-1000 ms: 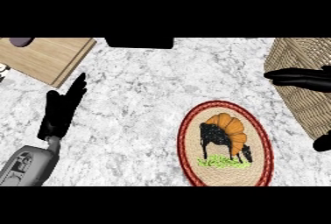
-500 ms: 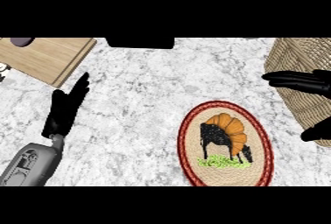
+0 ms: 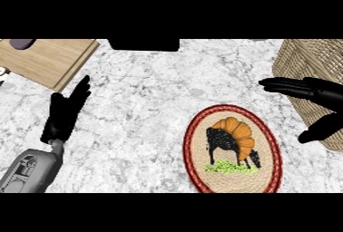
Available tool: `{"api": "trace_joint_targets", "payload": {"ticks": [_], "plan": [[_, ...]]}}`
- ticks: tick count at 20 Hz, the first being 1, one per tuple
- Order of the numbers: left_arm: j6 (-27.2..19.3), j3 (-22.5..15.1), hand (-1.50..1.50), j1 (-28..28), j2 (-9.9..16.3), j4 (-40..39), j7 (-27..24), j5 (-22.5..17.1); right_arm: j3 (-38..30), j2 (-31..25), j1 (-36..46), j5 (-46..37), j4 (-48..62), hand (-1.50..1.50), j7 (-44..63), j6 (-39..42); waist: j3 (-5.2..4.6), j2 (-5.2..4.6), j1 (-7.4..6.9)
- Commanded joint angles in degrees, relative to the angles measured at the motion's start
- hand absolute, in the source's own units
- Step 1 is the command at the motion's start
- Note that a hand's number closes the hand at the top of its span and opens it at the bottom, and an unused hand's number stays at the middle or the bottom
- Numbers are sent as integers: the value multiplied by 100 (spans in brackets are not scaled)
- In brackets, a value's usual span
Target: Pick the croissant from the placemat and place it in the basket
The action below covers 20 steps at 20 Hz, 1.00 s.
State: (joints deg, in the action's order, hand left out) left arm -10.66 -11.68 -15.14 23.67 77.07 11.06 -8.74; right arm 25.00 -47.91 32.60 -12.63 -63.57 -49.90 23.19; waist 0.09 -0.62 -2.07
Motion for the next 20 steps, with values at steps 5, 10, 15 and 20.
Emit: {"api": "trace_joint_targets", "payload": {"ticks": [5, 10, 15, 20], "plan": [[33, -24, 0, 177, -79, 200, 125, 82, 600, 736, 456, -291, 826, -150, -797, 459, -2, 15, -18], [24, 112, 0, -279, -51, 209, 512, 174, 759, 967, 416, -536, 1308, -150, -1198, 35, 0, 27, 68], [133, 280, 0, -37, -175, -302, -28, 234, 721, 1196, 489, -555, 1316, -150, -1137, -91, -7, 40, 154], [185, 384, 0, 27, -145, -190, -59, 311, 900, 1656, 485, -772, 1538, -150, -1043, -310, -7, 41, 136]]}}
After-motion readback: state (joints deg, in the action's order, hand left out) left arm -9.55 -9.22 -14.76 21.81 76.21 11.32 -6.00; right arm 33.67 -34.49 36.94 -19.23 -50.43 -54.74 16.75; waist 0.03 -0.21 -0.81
